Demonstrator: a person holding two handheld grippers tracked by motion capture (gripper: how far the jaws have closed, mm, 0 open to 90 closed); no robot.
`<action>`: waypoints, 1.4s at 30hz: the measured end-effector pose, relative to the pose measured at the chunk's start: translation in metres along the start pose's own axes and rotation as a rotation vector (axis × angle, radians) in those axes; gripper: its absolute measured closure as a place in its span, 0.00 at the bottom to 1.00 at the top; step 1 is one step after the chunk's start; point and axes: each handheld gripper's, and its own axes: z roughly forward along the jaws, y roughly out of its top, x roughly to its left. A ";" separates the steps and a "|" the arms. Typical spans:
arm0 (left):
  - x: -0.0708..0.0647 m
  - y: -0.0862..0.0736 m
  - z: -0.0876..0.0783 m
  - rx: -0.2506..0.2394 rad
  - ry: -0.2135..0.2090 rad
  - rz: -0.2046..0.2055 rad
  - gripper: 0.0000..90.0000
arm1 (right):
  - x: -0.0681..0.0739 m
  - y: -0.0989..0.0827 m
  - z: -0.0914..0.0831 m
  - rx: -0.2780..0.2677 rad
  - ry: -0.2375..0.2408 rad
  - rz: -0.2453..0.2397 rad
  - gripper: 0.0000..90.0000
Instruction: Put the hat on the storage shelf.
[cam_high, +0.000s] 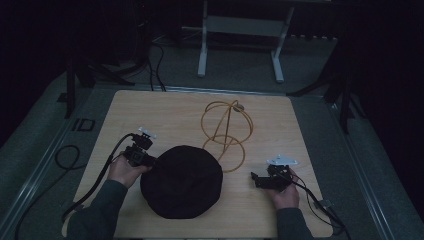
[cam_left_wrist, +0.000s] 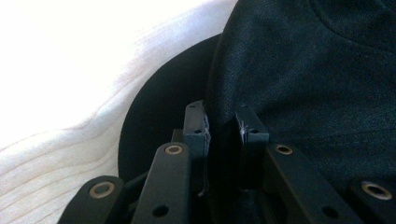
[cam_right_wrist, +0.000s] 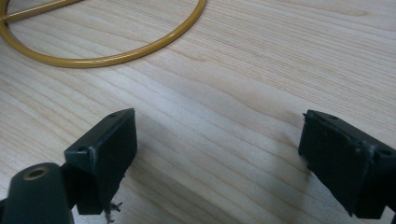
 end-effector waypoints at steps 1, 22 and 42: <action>0.001 0.000 -0.002 -0.005 -0.005 -0.007 0.87 | 0.000 0.000 0.000 0.000 0.000 0.000 0.13; 0.025 0.005 -0.030 -0.067 -0.068 -0.083 0.86 | 0.000 0.000 0.000 0.000 0.000 0.000 0.13; 0.049 0.005 -0.050 -0.120 -0.097 -0.158 0.86 | 0.000 0.000 0.000 0.000 0.000 0.000 0.13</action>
